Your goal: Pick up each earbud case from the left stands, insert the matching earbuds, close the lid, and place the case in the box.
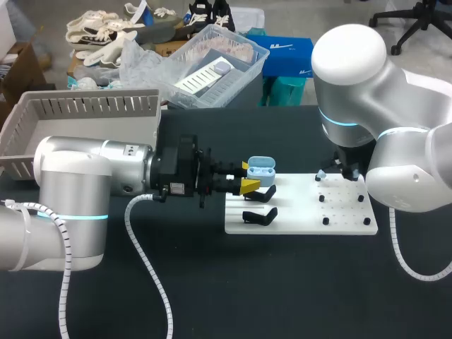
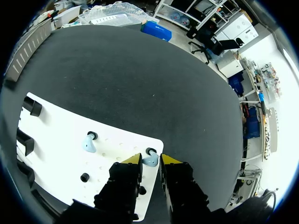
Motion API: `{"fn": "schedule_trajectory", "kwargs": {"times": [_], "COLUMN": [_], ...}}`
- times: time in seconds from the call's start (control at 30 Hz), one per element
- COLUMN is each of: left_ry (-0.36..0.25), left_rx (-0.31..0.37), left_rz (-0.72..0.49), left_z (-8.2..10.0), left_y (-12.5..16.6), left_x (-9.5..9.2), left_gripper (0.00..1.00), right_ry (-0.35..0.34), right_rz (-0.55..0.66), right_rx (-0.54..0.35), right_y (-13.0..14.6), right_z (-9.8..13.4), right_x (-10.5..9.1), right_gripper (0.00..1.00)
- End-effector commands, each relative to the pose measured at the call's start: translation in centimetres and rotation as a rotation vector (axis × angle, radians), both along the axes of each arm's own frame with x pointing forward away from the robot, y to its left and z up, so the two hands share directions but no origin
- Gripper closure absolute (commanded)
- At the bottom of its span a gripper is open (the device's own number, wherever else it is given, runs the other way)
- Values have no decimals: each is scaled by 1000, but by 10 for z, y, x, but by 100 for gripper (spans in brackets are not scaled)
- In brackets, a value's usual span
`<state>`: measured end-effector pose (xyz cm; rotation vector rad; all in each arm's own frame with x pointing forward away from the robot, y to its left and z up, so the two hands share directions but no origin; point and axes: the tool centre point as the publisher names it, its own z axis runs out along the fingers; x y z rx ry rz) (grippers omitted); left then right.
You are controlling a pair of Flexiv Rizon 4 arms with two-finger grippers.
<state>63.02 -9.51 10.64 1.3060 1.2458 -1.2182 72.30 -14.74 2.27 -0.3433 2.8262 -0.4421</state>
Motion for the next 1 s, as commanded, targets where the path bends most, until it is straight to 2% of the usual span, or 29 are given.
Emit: {"fn": "schedule_trajectory", "kwargs": {"times": [0.03,0.13,0.17,0.4,0.73,0.93,1.0], "left_ry": [0,0,0,0,0,0,0], "left_rx": [1,1,1,1,1,1,1], "left_rz": [2,2,2,2,2,2,2], "left_z": [0,0,0,0,0,0,0], "left_y": [0,0,0,0,0,0,0], "left_x": [0,0,0,0,0,0,0], "left_gripper": [100,100,100,100,100,100,100], "right_ry": [-2,-1,-1,-3,-33,-66,-99], "right_rz": [-4,-5,-6,-10,-18,8,29], "right_rx": [-3,-3,-3,-4,-8,21,37], "right_y": [1,0,0,1,6,13,20], "right_z": [-1,-2,-2,1,23,54,72], "right_x": [0,0,0,-1,-10,-32,-41], "right_gripper": [83,89,100,100,100,100,100]}}
